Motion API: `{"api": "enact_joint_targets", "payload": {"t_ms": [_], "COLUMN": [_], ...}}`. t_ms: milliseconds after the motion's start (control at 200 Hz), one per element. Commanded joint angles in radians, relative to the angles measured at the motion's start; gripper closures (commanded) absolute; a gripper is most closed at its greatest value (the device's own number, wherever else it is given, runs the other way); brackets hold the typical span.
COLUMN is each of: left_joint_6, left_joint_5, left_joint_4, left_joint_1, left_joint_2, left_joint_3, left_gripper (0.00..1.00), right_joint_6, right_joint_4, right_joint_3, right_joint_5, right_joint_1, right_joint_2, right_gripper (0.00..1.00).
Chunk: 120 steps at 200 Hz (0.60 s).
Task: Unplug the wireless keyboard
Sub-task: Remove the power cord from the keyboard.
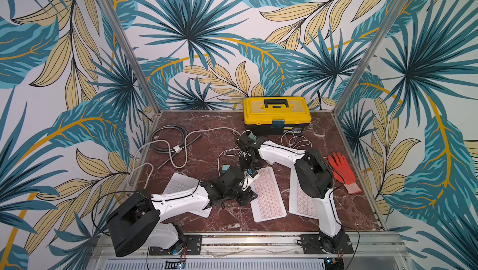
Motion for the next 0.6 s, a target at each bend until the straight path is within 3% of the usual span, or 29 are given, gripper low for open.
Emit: {"api": "enact_joint_targets", "payload": {"t_ms": [0,245,405,596], "left_joint_6": [0.160,0.180,0.178,0.149], "left_joint_5": [-0.039,-0.190,-0.232,-0.246], "left_joint_4": [0.133,0.364,0.392,0.387], "left_joint_1": [-0.035,-0.135,-0.184,-0.200], "left_joint_2": [0.015,0.139,0.280,0.340], "left_joint_3": [-0.041,-0.089,-0.025,0.010], "left_gripper": [0.49,0.51,0.52,0.52], "right_joint_6": [0.023,0.035,0.036,0.043], "right_joint_4": [0.027,0.077,0.086,0.093], "right_joint_3": [-0.060,-0.105,-0.123,-0.136], "right_joint_5": [-0.068,-0.116,-0.119,-0.121], "right_joint_1": [0.004,-0.007,-0.011,-0.010], "right_joint_2": [0.016,0.009,-0.004,-0.002], "right_gripper": [0.95,0.95,0.95,0.95]}}
